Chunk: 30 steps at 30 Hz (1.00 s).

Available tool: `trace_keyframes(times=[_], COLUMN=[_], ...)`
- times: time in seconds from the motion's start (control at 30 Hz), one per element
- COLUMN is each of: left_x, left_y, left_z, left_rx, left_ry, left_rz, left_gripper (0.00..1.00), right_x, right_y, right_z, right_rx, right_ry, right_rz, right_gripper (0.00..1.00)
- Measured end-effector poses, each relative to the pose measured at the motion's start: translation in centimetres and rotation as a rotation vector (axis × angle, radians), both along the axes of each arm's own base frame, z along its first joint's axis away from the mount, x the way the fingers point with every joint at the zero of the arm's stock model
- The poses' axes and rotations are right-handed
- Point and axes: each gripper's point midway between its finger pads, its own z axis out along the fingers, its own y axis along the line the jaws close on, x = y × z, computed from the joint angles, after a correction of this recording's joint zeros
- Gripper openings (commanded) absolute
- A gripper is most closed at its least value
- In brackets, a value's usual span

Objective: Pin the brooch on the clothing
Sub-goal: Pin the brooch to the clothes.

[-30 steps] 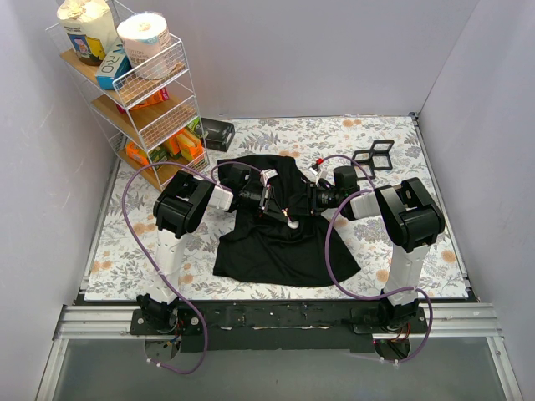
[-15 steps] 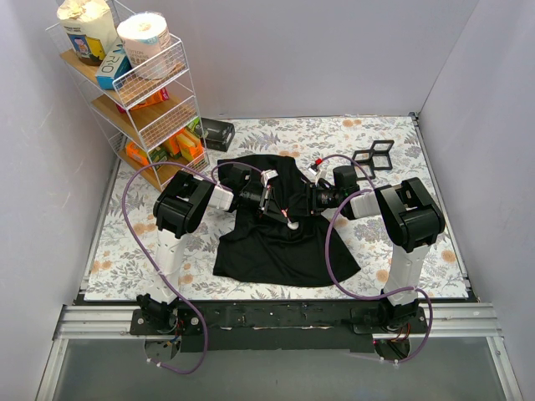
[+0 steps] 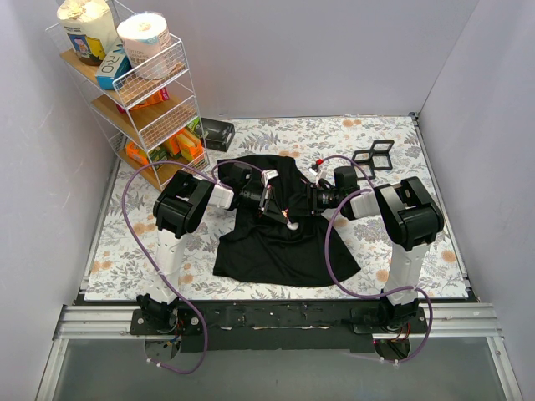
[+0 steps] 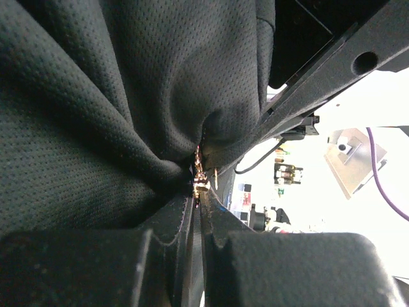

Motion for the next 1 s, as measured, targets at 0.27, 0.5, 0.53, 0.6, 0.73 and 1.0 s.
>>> trace_keyframes(times=[0.27, 0.5, 0.53, 0.6, 0.73, 1.0], left_x=[0.08, -0.01, 0.01, 0.09, 0.14, 0.33], left_y=[0.07, 0.17, 0.18, 0.17, 0.20, 0.16], left_z=[-0.12, -0.33, -0.34, -0.31, -0.31, -0.15], left_rx=[0.009, 0.014, 0.014, 0.014, 0.017, 0.022], left_ry=[-0.022, -0.030, -0.032, -0.037, -0.036, -0.031], left_rz=[-0.015, -0.019, -0.019, -0.020, -0.020, -0.019], left_gripper=[0.00, 0.00, 0.00, 0.00, 0.00, 0.00], right_x=[0.01, 0.14, 0.17, 0.18, 0.19, 0.19], right_y=[-0.01, 0.15, 0.18, 0.20, 0.23, 0.18], right_z=[-0.01, -0.11, -0.12, -0.14, -0.16, -0.26], right_rx=[-0.001, 0.000, 0.000, -0.001, -0.001, -0.015], right_ry=[0.009, 0.040, 0.047, 0.058, 0.069, 0.075], right_rz=[0.010, 0.012, 0.014, 0.017, 0.022, 0.028], right_gripper=[0.49, 0.46, 0.46, 0.45, 0.45, 0.45])
